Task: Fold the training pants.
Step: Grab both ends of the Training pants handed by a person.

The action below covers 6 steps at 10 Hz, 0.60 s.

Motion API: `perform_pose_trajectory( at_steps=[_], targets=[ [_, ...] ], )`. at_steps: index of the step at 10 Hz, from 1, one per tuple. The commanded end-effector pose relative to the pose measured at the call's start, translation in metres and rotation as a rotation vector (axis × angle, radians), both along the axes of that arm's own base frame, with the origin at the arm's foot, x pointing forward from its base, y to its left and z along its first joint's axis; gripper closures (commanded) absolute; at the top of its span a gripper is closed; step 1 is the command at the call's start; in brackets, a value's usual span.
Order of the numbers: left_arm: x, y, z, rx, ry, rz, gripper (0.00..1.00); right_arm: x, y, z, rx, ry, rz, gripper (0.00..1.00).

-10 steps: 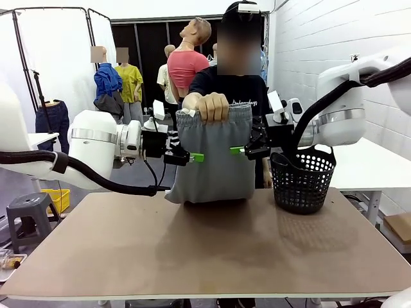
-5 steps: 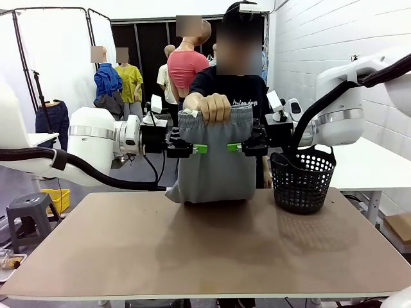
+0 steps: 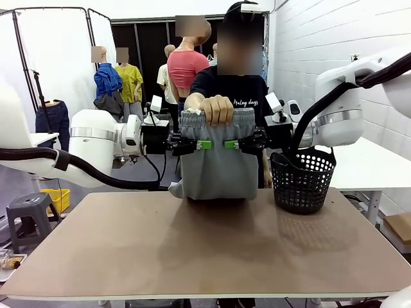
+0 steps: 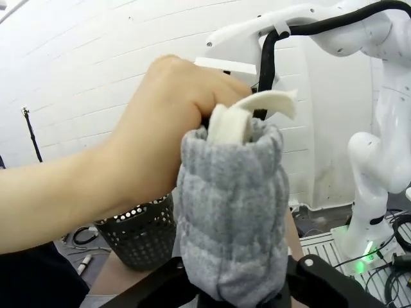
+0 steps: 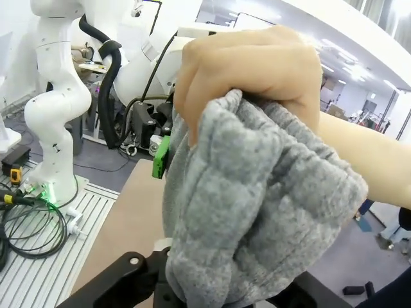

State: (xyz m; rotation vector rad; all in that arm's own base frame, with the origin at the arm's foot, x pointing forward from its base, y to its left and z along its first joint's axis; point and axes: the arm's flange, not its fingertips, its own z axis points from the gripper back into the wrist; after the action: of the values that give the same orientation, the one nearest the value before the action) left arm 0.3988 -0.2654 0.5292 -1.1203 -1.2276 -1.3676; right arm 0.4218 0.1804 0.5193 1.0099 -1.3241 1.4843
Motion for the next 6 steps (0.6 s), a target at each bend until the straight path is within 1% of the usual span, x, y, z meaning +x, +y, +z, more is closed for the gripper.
perform_pose_trajectory(
  at_steps=[1,2,4,5,6],
  targets=[
    [0.008,0.002,0.001,-0.021,0.058,-0.011,1.00,0.007,0.000,0.008,0.003,0.060,0.069,1.00],
    [0.011,0.003,-0.002,-0.009,0.065,0.002,1.00,0.008,-0.001,0.008,0.002,0.072,0.076,1.00],
    [0.016,0.008,-0.006,0.027,0.073,0.073,1.00,0.008,0.000,0.008,-0.006,0.089,0.094,1.00],
    [0.019,0.011,-0.009,0.022,0.081,0.085,1.00,0.008,0.000,0.007,-0.015,0.091,0.101,1.00],
    [0.024,0.014,-0.010,-0.014,0.074,0.106,1.00,0.013,0.005,0.007,-0.041,0.095,0.092,1.00]
  ],
)
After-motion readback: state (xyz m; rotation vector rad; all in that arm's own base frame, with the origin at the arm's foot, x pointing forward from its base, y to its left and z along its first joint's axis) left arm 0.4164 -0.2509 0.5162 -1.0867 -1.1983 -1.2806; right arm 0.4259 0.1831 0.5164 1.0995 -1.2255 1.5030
